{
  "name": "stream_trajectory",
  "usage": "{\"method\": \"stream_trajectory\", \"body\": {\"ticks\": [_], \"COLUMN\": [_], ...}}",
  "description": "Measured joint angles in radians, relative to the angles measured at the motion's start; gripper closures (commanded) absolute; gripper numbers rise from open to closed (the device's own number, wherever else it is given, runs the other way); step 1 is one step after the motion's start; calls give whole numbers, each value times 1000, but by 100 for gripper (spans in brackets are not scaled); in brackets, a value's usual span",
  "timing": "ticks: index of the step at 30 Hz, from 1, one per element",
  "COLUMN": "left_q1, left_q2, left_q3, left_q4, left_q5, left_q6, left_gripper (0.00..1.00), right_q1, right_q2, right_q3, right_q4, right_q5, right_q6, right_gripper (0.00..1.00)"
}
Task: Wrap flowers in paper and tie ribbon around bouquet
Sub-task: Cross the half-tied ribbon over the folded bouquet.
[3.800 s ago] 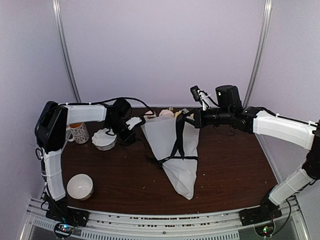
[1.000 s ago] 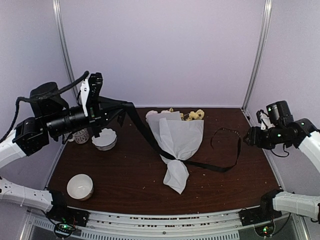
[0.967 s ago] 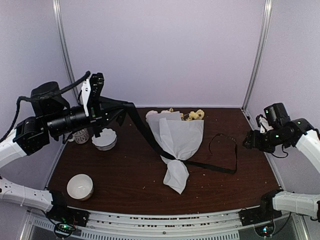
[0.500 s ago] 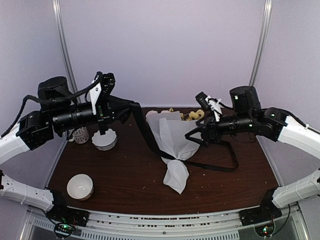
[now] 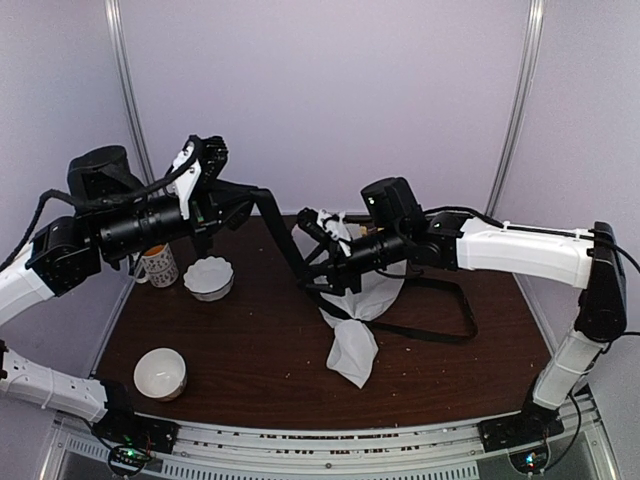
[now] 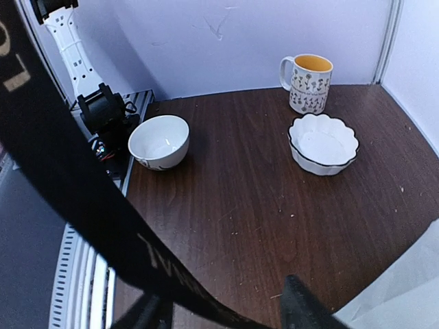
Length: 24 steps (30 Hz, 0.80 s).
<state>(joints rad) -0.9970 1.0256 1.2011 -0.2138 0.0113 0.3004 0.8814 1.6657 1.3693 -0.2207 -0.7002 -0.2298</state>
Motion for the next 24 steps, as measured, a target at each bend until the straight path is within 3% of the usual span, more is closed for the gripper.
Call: {"method": "stream_trajectory", "body": {"ticks": [3, 5, 12, 18, 21, 24], "left_q1": [0, 0, 0, -5, -68, -153], "left_q2": [-4, -13, -70, -128, 11, 211], "left_q3": [0, 0, -5, -192, -343, -443], "left_q4": [-13, -28, -96, -159, -142, -119], "left_q5": [-17, -32, -95, -48, -11, 4], "left_q6": [3, 4, -3, -44, -76, -79], "left_gripper": [100, 100, 100, 96, 82, 46], "right_q1": [5, 5, 2, -36, -55, -53], "right_q2": [41, 65, 78, 40, 9, -17], "right_q3": [26, 45, 51, -10, -40, -53], "right_q4": [16, 18, 24, 71, 89, 99], "right_q5": [-7, -13, 0, 67, 79, 87], "right_q6": [21, 25, 54, 114, 130, 124], "right_gripper": [81, 100, 100, 100, 100, 100]}}
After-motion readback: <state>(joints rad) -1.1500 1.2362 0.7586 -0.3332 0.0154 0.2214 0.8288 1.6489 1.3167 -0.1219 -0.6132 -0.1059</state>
